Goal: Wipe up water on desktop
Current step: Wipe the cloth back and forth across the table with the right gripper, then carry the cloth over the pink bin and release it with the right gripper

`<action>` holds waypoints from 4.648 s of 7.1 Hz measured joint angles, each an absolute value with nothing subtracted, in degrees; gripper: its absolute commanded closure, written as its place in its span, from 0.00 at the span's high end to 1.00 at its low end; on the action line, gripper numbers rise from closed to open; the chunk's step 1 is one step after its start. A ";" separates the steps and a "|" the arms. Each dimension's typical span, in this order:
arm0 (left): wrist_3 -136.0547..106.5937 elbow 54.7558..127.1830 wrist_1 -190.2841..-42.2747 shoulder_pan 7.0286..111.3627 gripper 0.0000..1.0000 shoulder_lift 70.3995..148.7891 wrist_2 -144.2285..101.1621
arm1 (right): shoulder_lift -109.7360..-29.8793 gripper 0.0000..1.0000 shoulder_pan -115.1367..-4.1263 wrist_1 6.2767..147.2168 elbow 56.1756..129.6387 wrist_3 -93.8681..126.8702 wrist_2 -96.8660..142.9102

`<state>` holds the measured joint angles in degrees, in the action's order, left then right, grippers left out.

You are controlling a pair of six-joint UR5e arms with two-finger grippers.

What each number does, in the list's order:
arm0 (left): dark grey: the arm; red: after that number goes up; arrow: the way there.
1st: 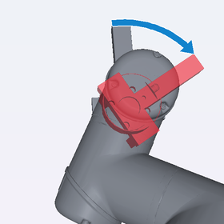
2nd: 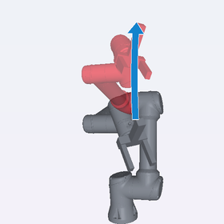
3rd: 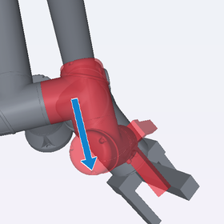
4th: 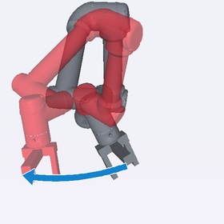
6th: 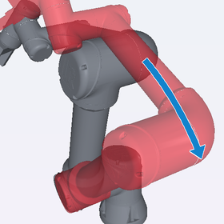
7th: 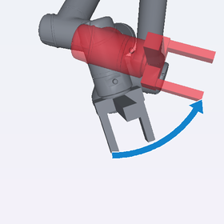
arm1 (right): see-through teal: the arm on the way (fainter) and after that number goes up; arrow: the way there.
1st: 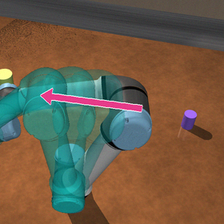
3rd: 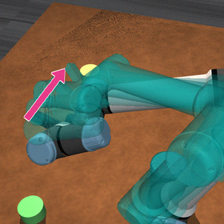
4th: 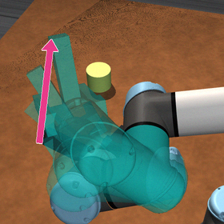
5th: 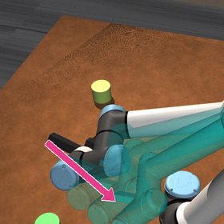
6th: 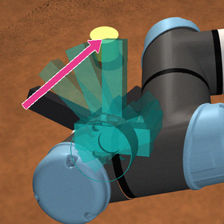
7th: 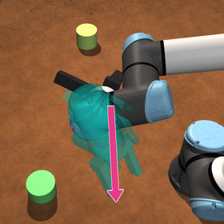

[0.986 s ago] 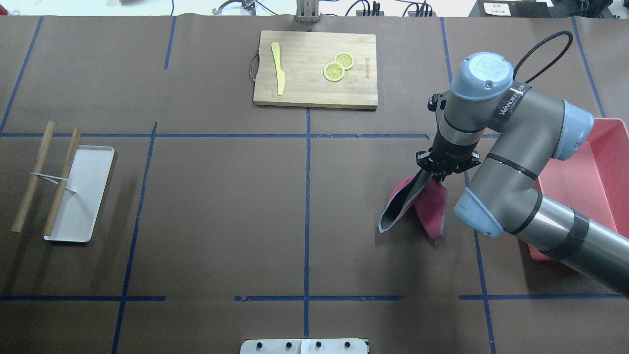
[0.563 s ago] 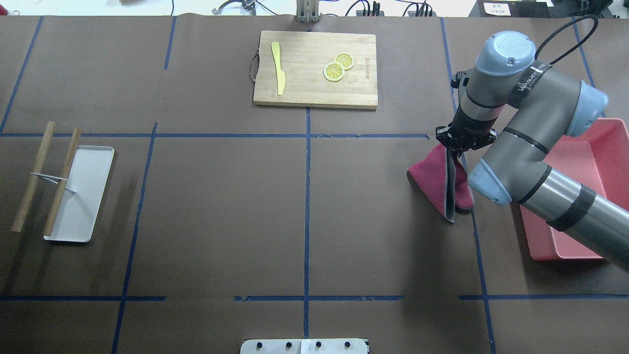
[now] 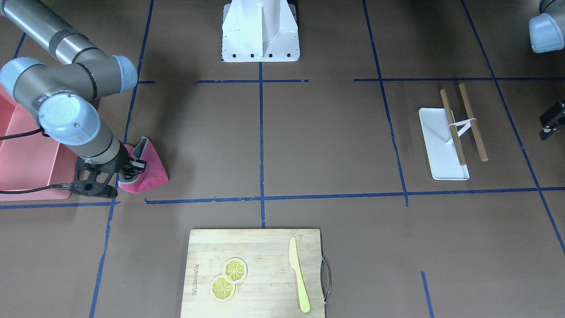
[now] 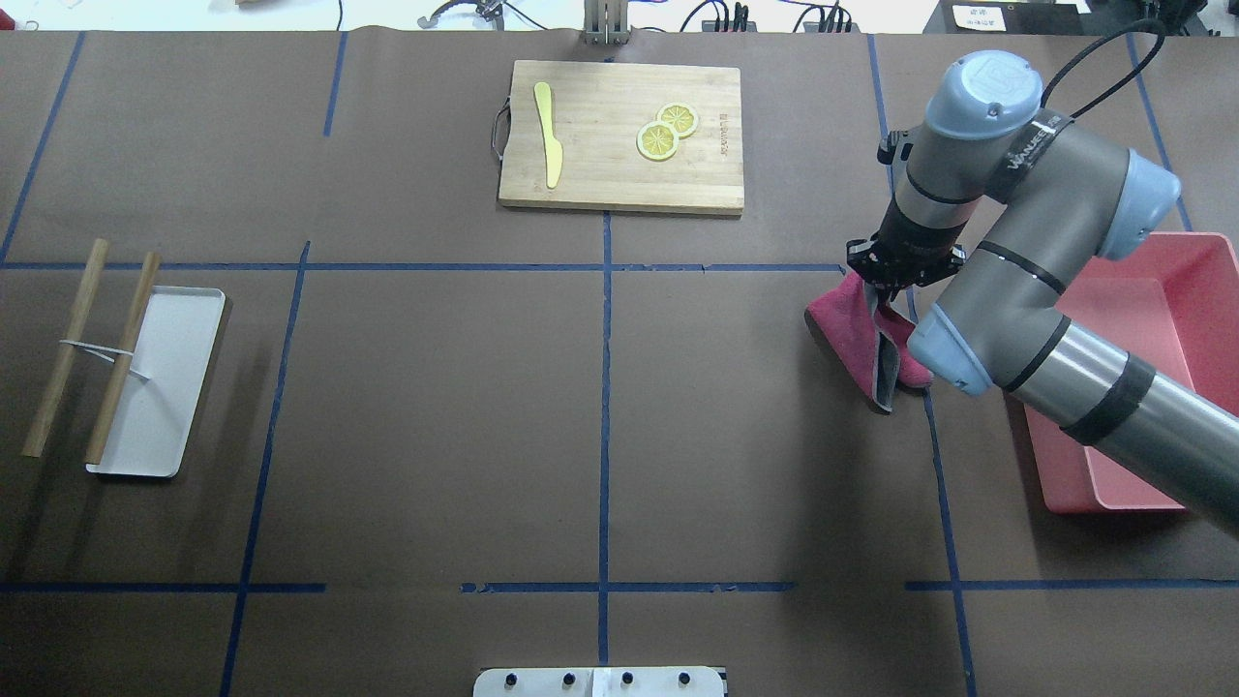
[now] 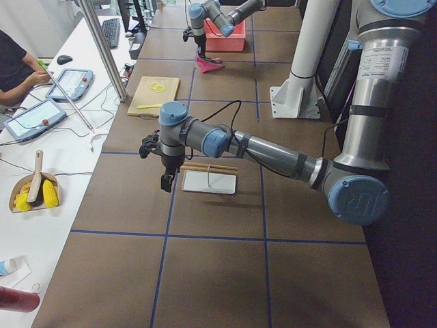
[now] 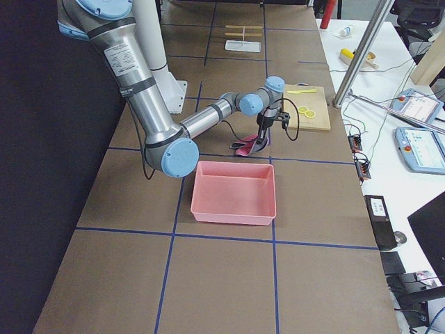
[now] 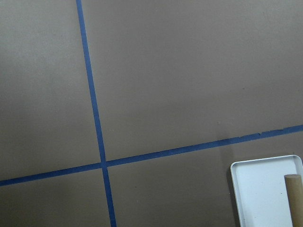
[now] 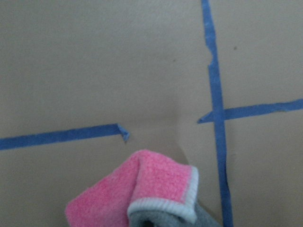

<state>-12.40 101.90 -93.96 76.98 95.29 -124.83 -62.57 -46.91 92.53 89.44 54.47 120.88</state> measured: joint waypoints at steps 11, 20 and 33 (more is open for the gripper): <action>-11.51 101.29 -93.97 77.41 1.00 94.79 -124.82 | -69.23 0.00 -33.47 92.59 104.15 65.22 122.50; 6.14 92.17 -93.15 87.81 1.00 90.68 -128.87 | -66.49 0.00 -45.34 92.55 93.08 50.04 124.65; 7.02 90.18 -93.44 89.61 1.00 90.92 -128.95 | -67.97 0.00 -61.97 126.67 126.04 37.92 127.44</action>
<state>7.02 90.18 -93.44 89.61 90.92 -128.95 -67.97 -61.97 126.67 126.04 37.92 127.44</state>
